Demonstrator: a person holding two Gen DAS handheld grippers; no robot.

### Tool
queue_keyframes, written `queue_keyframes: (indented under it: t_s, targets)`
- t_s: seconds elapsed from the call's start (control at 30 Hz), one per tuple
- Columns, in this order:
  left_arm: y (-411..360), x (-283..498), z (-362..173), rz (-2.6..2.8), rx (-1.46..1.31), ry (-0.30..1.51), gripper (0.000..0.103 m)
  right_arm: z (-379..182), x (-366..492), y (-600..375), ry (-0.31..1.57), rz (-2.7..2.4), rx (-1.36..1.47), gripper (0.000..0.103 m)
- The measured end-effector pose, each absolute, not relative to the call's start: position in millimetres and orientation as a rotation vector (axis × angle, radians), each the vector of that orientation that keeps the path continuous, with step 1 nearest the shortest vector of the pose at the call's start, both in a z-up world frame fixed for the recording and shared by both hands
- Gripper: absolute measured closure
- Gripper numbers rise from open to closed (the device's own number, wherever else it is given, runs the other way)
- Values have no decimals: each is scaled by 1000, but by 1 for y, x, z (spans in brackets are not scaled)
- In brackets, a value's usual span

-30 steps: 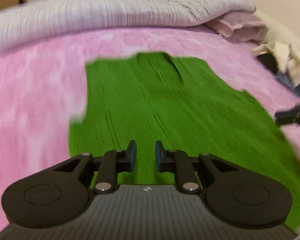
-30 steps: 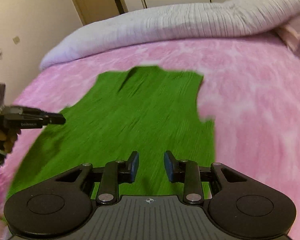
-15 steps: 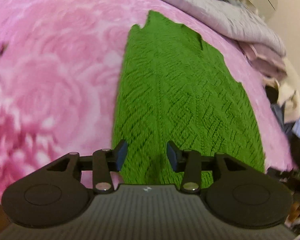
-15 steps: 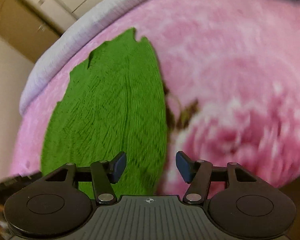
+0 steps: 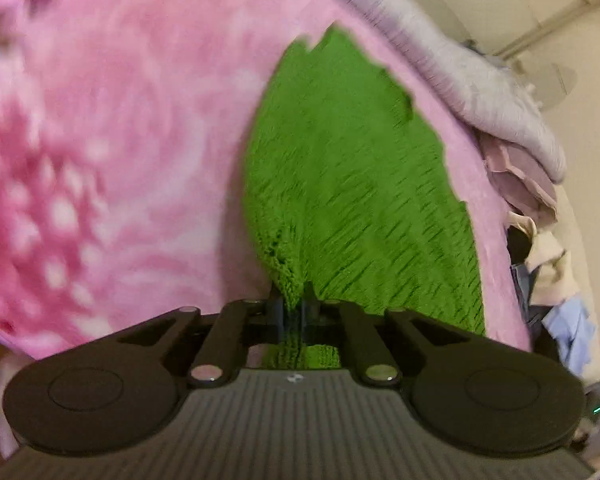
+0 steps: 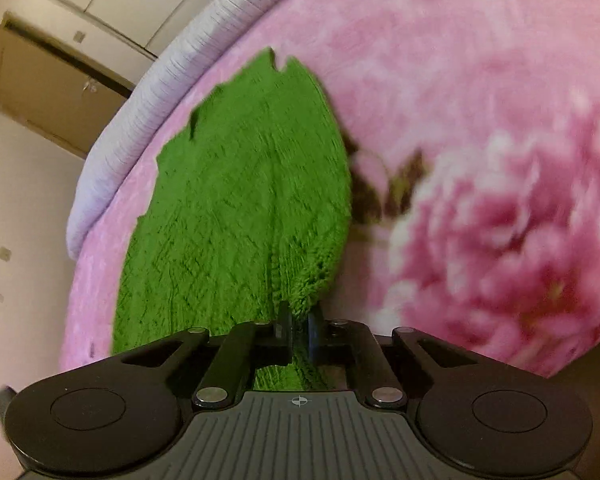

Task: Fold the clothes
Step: 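Grasp the vest hem with both grippers and pull it taut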

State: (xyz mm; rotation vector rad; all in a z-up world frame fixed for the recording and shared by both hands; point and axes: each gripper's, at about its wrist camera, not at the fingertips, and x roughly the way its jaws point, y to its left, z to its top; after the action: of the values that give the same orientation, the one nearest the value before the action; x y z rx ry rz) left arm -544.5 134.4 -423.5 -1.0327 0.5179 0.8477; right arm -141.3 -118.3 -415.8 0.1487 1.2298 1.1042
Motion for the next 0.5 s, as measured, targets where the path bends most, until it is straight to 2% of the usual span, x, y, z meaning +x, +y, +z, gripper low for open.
queue_keyframes:
  t_s: [0.07, 0.17, 0.27, 0.3, 0.33, 0.37, 0.4, 0.5]
  targets:
    - [132, -549, -422, 875, -972, 574, 96, -401, -143, -127, 1170, 1101, 96, 98]
    - [132, -547, -446, 869, -1030, 639, 95, -427, -138, -124, 1260, 1038, 7, 98]
    - [128, -538, -427, 858, -897, 750, 87, -426, -135, -122, 1270, 1044, -8, 93]
    - [128, -538, -419, 855, -850, 778, 87, -418, -131, -121, 1247, 1042, -50, 83]
    - [129, -539, -410, 863, -804, 794, 87, -410, -127, -119, 1223, 1039, -92, 64]
    - [133, -540, -401, 874, -768, 796, 87, -402, -124, -118, 1198, 1036, -133, 58]
    - [141, -537, -396, 872, -750, 785, 87, -394, -119, -116, 1168, 1033, -166, 52]
    - [169, -524, -382, 859, -707, 744, 87, -378, -96, -105, 1069, 1056, -160, 52]
